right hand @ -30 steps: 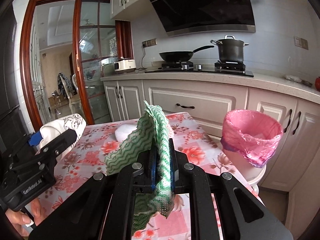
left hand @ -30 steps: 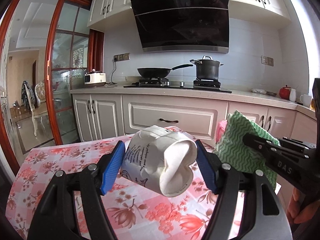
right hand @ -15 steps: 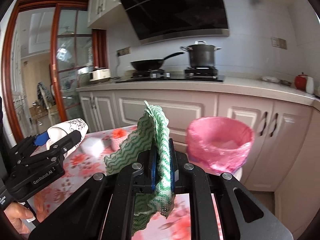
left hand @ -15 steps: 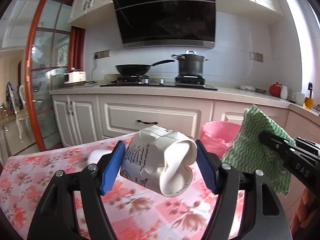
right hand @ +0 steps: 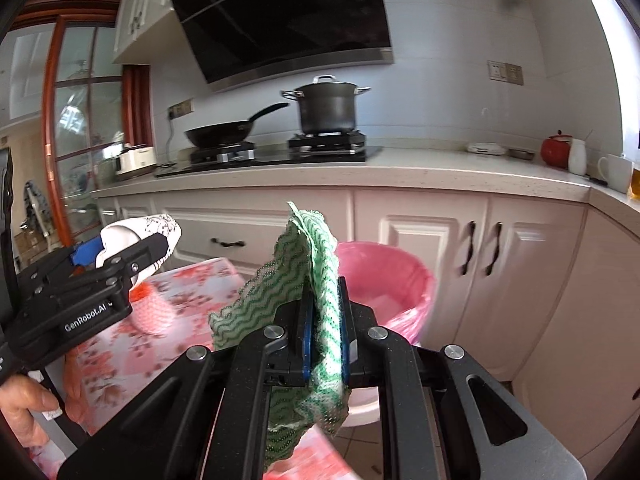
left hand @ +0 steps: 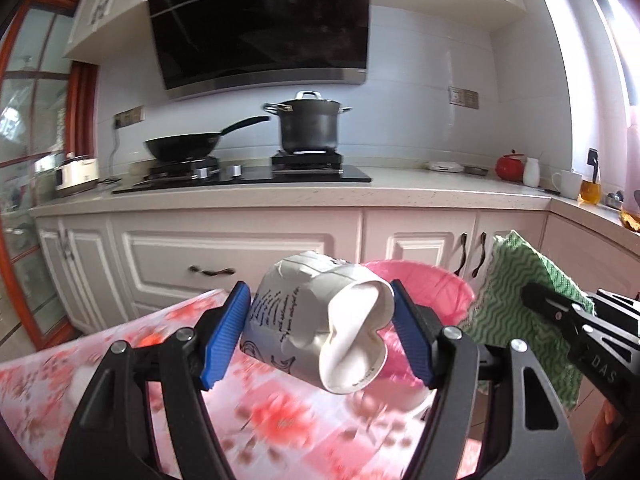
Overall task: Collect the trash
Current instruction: 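Carry the paper cup and striped cloth over the pink-lined trash bin, then open both tools to drop the cup and cloth into the bin, then move both open tools back over the table toward the foam items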
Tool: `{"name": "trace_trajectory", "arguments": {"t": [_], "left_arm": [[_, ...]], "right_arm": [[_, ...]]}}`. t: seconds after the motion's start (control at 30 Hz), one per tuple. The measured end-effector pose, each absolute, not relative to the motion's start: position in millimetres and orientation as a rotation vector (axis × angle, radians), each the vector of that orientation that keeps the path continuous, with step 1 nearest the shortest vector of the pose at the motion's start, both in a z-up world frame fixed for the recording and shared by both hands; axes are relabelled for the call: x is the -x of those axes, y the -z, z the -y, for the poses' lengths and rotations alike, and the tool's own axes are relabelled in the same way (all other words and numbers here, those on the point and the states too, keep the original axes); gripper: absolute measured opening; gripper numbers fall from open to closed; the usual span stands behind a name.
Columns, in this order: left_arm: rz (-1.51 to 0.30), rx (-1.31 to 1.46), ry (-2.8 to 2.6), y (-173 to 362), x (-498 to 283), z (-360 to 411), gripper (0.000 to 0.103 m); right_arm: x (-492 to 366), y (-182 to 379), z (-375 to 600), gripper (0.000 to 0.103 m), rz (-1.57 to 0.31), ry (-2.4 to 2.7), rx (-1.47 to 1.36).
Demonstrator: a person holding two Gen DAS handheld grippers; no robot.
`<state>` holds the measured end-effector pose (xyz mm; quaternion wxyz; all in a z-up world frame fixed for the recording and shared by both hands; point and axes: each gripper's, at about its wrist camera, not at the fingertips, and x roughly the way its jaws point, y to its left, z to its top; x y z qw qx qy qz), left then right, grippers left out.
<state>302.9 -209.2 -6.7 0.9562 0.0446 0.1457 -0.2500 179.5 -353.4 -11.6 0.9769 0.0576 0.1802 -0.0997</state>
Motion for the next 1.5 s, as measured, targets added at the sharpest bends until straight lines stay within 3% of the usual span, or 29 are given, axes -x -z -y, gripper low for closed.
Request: {"name": "trace_trajectory", "arguments": {"t": [0.7, 0.8, 0.83, 0.9, 1.13, 1.37, 1.5], "left_arm": [[-0.438, 0.04, 0.712, 40, -462, 336, 0.069], [-0.462, 0.064, 0.714, 47, -477, 340, 0.077], [-0.457, 0.073, 0.704, 48, -480, 340, 0.081], [-0.473, 0.101, 0.698, 50, -487, 337, 0.083], [-0.454, 0.082, 0.634, 47, -479, 311, 0.084], [-0.425, 0.074, 0.551, 28, -440, 268, 0.098], [-0.406, 0.041, 0.492, 14, -406, 238, 0.098]], "right_arm": [[-303, 38, 456, 0.015, -0.375, 0.321, -0.166], [-317, 50, 463, 0.027, -0.396, 0.311, -0.187], [-321, 54, 465, 0.046, -0.406, 0.307, -0.195], [-321, 60, 468, 0.067, -0.4, 0.31, -0.214], [-300, 59, 462, 0.067, -0.393, 0.316, -0.212], [-263, 36, 443, 0.067, -0.367, 0.3, -0.22], [-235, 18, 425, 0.071, -0.332, 0.279, -0.239]]}}
